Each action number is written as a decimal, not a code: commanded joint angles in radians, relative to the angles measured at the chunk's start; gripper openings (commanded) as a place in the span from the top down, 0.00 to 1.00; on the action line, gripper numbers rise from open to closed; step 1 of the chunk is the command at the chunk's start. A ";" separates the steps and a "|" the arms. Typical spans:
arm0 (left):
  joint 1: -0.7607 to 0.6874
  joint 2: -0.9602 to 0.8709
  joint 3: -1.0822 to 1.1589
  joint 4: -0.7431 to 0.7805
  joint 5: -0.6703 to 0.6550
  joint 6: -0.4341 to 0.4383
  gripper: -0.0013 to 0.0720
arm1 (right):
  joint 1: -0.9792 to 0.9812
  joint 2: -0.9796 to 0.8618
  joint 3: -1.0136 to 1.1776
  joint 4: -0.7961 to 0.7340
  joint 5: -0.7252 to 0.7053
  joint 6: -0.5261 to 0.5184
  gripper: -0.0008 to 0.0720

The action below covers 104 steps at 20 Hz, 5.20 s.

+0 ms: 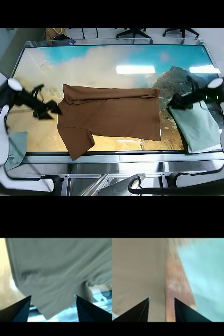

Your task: Fold the shirts.

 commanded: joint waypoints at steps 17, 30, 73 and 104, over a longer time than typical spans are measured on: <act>-0.142 0.206 -0.581 -0.242 0.586 0.074 0.85 | -0.020 0.116 -0.549 0.131 -0.089 -0.078 0.47; -0.142 0.588 -0.432 -0.040 0.224 0.008 0.96 | 0.039 0.336 -0.551 -0.066 -0.013 0.067 0.96; -0.269 -0.359 0.696 -0.090 0.079 0.076 0.04 | 0.111 -0.266 0.103 0.066 -0.224 -0.206 0.28; -0.608 -0.206 0.747 -0.489 0.235 0.089 0.96 | 0.297 0.045 0.350 0.539 0.072 -0.159 0.97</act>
